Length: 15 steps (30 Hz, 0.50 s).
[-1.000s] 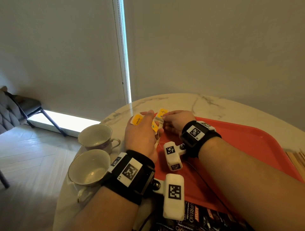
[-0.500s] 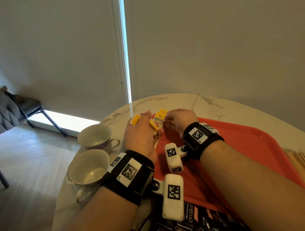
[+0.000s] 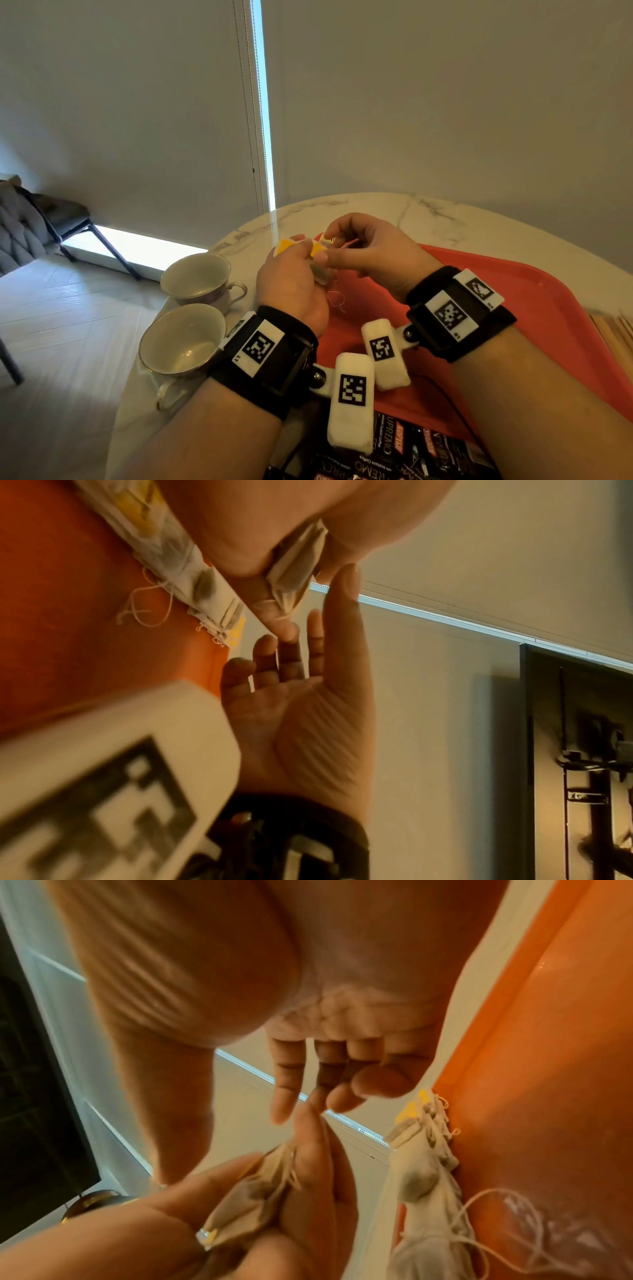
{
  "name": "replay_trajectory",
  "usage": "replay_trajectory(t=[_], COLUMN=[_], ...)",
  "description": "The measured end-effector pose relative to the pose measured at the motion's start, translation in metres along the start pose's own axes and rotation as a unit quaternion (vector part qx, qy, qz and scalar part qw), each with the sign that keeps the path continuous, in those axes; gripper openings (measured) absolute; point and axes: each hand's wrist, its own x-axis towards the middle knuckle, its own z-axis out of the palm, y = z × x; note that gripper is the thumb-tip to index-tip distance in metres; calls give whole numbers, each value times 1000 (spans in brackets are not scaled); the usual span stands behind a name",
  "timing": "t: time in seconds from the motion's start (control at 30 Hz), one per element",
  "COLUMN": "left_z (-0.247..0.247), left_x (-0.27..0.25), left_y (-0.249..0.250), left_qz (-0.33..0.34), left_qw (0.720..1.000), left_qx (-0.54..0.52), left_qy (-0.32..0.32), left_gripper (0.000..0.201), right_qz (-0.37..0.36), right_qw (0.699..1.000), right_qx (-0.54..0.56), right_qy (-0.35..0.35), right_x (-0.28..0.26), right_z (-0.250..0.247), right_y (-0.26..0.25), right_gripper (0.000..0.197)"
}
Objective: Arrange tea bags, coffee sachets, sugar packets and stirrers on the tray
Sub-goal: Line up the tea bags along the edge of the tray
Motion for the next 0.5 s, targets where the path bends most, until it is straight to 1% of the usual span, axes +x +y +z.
replay_trajectory(t=[0.07,0.13,0.27,0.37,0.43,0.5], left_z=[-2,-2,0,-1,-2,-2], left_x=[3,3,5,8,9,7], left_y=[-2,-2,-3,-2,-2,-1], left_qz=[13,11,13,18,25,36], left_qw=[1000,999,998,996,995,994], left_qx=[-7,-23,-41,-59,-72,-74], left_qy=[-8,-24,-55,-64,-66,-68], left_gripper=[16,19,14,17,19,18], right_qz=[6,-11,-46,-48,-37,-34], right_qw=[1000,999,998,997,998,999], right_qx=[5,-18,-45,-61,-47,-3], right_qy=[21,26,14,22,31,37], right_x=[2,2,-1,-2,-3,-2], right_z=[1,0,-1,-3,-3,-4], right_y=[1,2,-2,-2,-1,0], right_gripper=[33,27,27,26,25,23])
